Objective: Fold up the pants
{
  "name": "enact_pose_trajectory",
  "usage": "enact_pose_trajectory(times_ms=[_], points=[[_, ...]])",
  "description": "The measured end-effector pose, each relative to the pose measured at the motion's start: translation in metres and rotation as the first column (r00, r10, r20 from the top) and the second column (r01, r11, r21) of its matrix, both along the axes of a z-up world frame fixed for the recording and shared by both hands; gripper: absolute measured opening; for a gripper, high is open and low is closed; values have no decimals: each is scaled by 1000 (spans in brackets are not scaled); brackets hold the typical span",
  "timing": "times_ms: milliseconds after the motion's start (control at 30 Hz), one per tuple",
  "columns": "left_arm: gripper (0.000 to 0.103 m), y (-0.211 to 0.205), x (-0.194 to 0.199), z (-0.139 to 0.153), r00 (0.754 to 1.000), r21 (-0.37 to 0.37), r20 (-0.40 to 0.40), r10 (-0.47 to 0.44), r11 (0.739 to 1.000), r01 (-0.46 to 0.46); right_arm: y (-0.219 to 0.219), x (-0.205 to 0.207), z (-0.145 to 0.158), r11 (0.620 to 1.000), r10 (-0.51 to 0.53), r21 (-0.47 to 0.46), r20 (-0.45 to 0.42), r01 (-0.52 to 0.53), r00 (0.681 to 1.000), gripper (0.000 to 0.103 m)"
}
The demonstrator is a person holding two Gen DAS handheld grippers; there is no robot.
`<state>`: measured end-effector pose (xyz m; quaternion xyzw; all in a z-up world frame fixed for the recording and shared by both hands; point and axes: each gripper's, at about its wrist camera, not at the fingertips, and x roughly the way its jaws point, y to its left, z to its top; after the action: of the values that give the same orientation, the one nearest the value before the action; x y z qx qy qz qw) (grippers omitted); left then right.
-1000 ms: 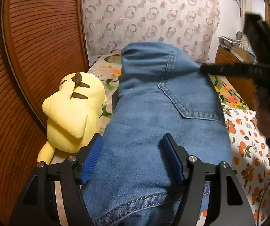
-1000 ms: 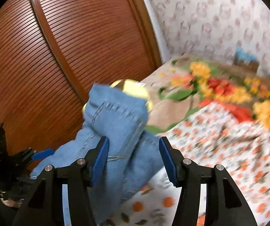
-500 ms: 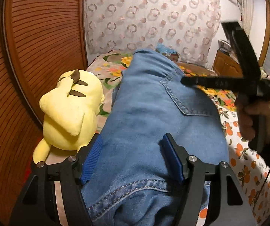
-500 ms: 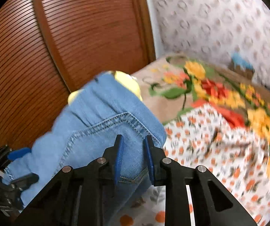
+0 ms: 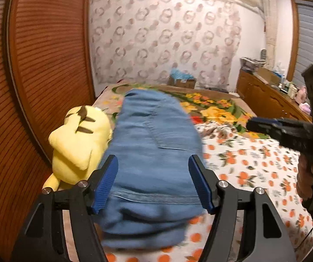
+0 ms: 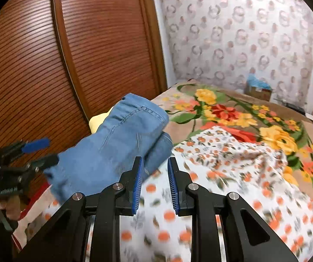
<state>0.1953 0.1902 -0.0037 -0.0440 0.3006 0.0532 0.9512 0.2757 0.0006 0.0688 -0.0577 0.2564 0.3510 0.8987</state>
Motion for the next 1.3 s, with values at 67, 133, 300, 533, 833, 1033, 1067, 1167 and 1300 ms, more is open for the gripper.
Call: enact_pose_trajectory(times_ms=[67, 133, 300, 533, 833, 1033, 1067, 1167, 1300], points=[[68, -14, -6, 5, 1000, 6, 12, -22, 1000, 22, -17, -23, 0, 1000, -21, 8, 16, 21, 1000, 23], [68, -31, -12, 11, 998, 16, 25, -50, 999, 50, -38, -52, 3, 999, -43, 17, 36, 42, 998, 23], [69, -70, -27, 21, 992, 26, 51, -116, 993, 115, -77, -111, 12, 995, -98, 35, 77, 96, 992, 23], [81, -112, -43, 29, 978, 36, 78, -191, 981, 189, -108, -159, 10, 985, -170, 49, 119, 165, 978, 23], [103, -151, -67, 42, 962, 49, 121, -243, 970, 239, -130, -222, 11, 971, -236, 80, 149, 226, 960, 26], [103, -168, -89, 51, 957, 58, 153, -249, 968, 242, -139, -252, 14, 959, -279, 99, 169, 265, 945, 45], [103, -170, -94, 54, 956, 55, 159, -244, 970, 238, -141, -257, 15, 958, -282, 102, 175, 268, 943, 46], [103, -175, -103, 61, 958, 48, 171, -228, 974, 223, -146, -275, 18, 953, -300, 112, 194, 283, 934, 59], [103, -183, -116, 71, 963, 59, 184, -196, 980, 188, -152, -295, 20, 944, -327, 125, 221, 306, 919, 70]])
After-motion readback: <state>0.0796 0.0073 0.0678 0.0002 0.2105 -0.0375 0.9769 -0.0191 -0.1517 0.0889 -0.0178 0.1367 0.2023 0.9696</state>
